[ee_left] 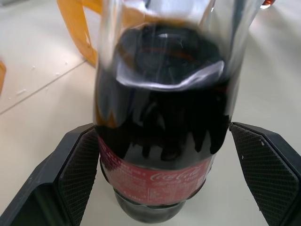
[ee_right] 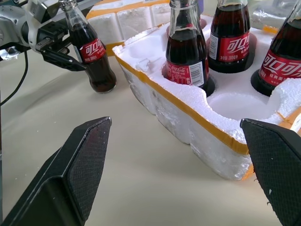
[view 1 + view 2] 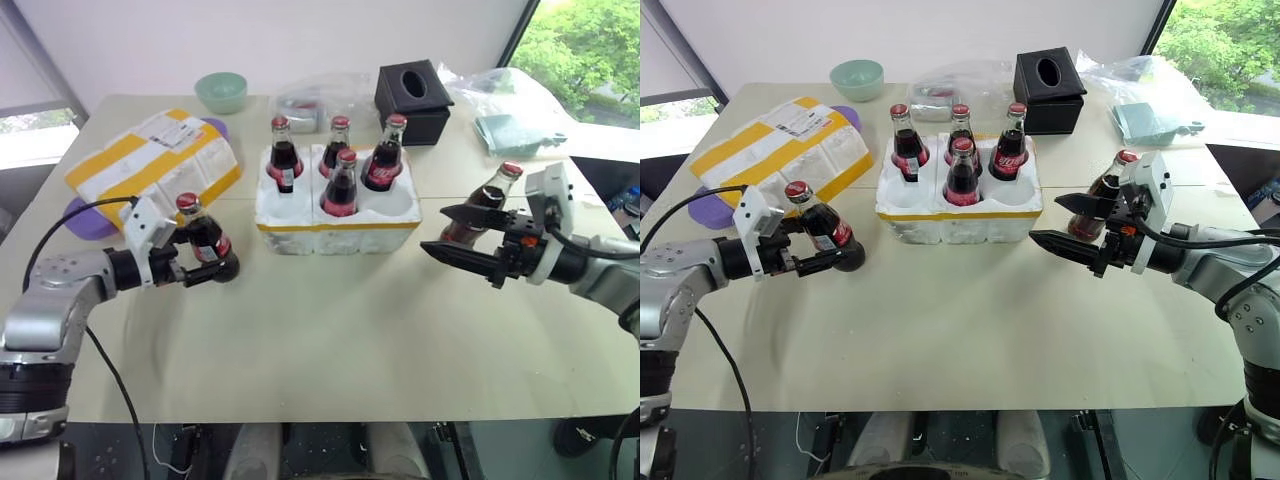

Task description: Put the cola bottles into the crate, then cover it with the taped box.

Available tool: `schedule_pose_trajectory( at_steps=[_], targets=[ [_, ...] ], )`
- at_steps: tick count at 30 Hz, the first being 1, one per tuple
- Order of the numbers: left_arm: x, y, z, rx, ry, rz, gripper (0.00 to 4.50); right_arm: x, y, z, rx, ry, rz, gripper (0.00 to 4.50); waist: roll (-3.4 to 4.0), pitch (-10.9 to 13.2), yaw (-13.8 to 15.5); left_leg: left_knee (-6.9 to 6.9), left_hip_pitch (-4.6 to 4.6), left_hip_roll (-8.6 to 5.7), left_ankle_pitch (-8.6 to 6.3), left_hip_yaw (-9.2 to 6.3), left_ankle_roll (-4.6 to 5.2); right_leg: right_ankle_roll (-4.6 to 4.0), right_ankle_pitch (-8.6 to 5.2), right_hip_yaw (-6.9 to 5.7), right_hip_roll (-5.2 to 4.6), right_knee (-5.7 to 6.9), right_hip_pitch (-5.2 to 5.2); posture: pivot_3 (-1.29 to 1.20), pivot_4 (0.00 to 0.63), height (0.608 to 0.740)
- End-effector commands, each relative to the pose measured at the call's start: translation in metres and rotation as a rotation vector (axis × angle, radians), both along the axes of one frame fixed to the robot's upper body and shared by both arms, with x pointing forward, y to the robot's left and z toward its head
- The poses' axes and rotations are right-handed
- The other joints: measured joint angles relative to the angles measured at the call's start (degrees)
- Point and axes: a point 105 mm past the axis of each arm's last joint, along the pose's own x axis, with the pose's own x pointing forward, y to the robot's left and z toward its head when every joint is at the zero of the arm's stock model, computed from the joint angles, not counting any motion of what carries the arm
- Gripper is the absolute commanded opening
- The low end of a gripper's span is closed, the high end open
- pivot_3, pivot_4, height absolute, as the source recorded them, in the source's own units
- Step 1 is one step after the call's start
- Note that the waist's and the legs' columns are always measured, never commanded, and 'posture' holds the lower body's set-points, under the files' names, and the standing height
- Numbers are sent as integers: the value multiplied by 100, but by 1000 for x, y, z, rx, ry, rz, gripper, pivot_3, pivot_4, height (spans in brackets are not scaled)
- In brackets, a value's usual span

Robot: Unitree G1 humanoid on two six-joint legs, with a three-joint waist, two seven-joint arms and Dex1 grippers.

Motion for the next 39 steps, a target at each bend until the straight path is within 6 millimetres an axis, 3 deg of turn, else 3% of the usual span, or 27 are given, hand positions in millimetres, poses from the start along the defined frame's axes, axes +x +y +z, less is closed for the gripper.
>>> schedule_pose_trajectory(
  at_steps=[1,2,6,11,15,19,23,26,29,32,39],
  targets=[
    [7,-2,11,0,-42,17,4441,-7,1,13,7,-52,20,4500,0,0,1,0,0,0,0,0,0,0,0,0,0,0,0,0,150,739],
    [8,-1,11,-5,-41,23,4441,-7,2,13,6,-51,23,4500,0,0,2,0,0,0,0,0,0,0,0,0,0,0,0,0,150,739],
    [8,-3,14,-19,-50,11,2631,-8,2,13,2,-48,28,4500,0,0,-3,0,0,0,0,0,0,0,0,0,0,0,0,0,150,739],
    [7,-7,22,-46,-34,-3,2656,-9,2,12,3,-46,28,4500,0,0,1,0,0,0,0,0,0,0,0,0,0,0,1,0,150,739],
    [-10,-21,54,-84,-6,-162,2656,-8,3,11,1,-46,29,4500,-2,2,-4,-1,-5,0,0,0,0,0,0,-1,0,-2,-3,0,150,739],
    [-4,-35,118,-163,-91,-255,2656,-6,3,11,2,-49,30,4500,-17,10,55,7,-13,-1,0,-8,0,1,0,-9,1,0,-4,0,150,739],
    [1,-52,157,-202,-150,-336,2656,-5,3,8,5,-51,25,4500,-22,13,19,11,-14,-5,0,-5,0,9,4,-6,2,-6,1,0,150,739],
    [7,-65,176,-226,-184,-378,2656,-6,4,6,6,-51,22,4500,-22,13,-6,4,-12,-6,-2,-5,3,34,9,-4,1,-3,-1,0,150,739],
    [19,-81,175,-200,-196,-408,2656,-7,4,6,13,-56,10,4500,-21,13,-16,2,-8,-5,-1,-6,3,36,9,-4,4,2,-2,0,150,739],
    [28,-90,157,-150,-180,-436,2656,-7,3,6,22,-60,-7,4500,-21,14,-30,5,-7,-6,-1,-4,3,34,10,0,4,4,-3,0,150,739],
    [51,-88,135,-96,-176,-406,2656,-12,-1,4,31,-58,-48,4500,-23,15,-14,4,-13,-6,-1,-4,3,34,10,0,4,2,-8,0,150,739]
  ],
)
